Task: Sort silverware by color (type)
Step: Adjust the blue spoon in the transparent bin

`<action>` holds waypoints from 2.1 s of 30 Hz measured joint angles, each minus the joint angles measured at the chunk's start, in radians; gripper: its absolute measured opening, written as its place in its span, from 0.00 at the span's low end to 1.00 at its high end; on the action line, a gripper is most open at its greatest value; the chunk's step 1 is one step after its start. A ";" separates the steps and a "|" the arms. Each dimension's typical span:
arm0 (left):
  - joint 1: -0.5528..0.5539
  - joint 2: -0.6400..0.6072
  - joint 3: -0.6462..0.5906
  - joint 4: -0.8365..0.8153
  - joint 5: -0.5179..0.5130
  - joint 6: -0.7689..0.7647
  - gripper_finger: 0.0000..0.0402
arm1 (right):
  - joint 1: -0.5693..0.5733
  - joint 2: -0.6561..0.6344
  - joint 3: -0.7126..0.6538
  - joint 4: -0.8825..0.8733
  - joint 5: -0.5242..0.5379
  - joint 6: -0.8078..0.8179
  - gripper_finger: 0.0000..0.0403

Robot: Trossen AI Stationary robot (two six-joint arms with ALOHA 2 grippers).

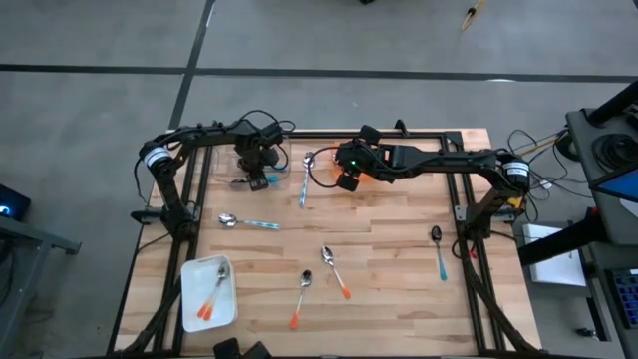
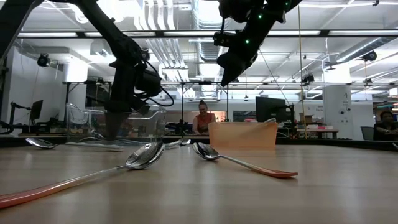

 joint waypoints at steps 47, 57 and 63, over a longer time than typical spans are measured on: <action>-0.002 -0.027 -0.027 0.023 0.120 0.145 0.27 | 0.000 0.000 0.000 0.011 -0.001 -0.032 0.36; -0.003 -0.007 -0.050 0.047 0.065 0.115 0.25 | -0.001 0.000 0.000 0.013 0.000 -0.032 0.36; -0.003 -0.008 -0.050 0.049 0.062 0.113 0.20 | -0.001 0.000 0.000 0.014 0.000 -0.032 0.36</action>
